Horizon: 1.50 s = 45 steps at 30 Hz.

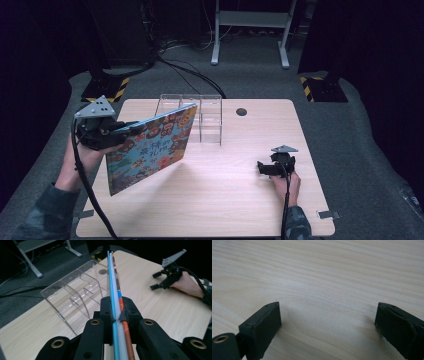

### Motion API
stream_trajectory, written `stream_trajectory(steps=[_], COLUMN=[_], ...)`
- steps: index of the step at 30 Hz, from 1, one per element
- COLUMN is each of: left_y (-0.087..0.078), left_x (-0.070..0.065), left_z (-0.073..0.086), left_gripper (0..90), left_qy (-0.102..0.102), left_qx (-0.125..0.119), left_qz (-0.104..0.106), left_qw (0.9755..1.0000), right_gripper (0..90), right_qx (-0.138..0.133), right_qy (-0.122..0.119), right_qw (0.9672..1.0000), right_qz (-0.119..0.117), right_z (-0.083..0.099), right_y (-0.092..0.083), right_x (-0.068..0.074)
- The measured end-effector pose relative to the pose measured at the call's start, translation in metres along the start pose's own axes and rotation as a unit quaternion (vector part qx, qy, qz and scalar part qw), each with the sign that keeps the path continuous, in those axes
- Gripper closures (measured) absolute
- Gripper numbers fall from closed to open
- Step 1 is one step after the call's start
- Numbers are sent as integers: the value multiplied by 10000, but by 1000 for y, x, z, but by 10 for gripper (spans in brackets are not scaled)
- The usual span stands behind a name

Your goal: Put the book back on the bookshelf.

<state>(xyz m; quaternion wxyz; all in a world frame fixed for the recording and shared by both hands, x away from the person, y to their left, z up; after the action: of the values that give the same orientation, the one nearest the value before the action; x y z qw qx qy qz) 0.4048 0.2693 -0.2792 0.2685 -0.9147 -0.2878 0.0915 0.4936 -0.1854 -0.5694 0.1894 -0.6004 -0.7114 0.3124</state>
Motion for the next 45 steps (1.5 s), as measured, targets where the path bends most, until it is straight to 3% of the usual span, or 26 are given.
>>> stream_trajectory(steps=[8,18,31,45], left_y=[-12,-14,5,33], left_x=[18,36,55,67], left_z=[0,-6,-22,-40], left_gripper=[808,808,808,807], left_qy=[-235,-521,-707,-872], left_qx=[-129,-292,-409,-586], left_qz=[-305,-673,-1009,-1132], left_qw=[9992,9959,9915,9880], right_gripper=[61,62,74,75], right_qx=[6,14,-14,-33], right_qy=[10,30,36,31], right_qw=[10000,10000,10000,10000], right_qz=[3,20,7,8], right_z=[0,0,1,0], right_y=[0,0,-1,0], right_x=[0,0,-2,-1])
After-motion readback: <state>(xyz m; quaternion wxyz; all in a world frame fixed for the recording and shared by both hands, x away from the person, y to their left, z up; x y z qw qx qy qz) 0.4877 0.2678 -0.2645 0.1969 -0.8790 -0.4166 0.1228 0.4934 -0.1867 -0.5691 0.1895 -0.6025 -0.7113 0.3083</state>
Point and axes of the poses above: each handheld gripper's, and its own axes: y roughly forward along the jaws, z roughly out of its underside, x roughly to its left, the point moved 6 cm from there along y, roughly forward along the jaws, and after that the axes turned 10 degrees about z, right-handed, at the moved point
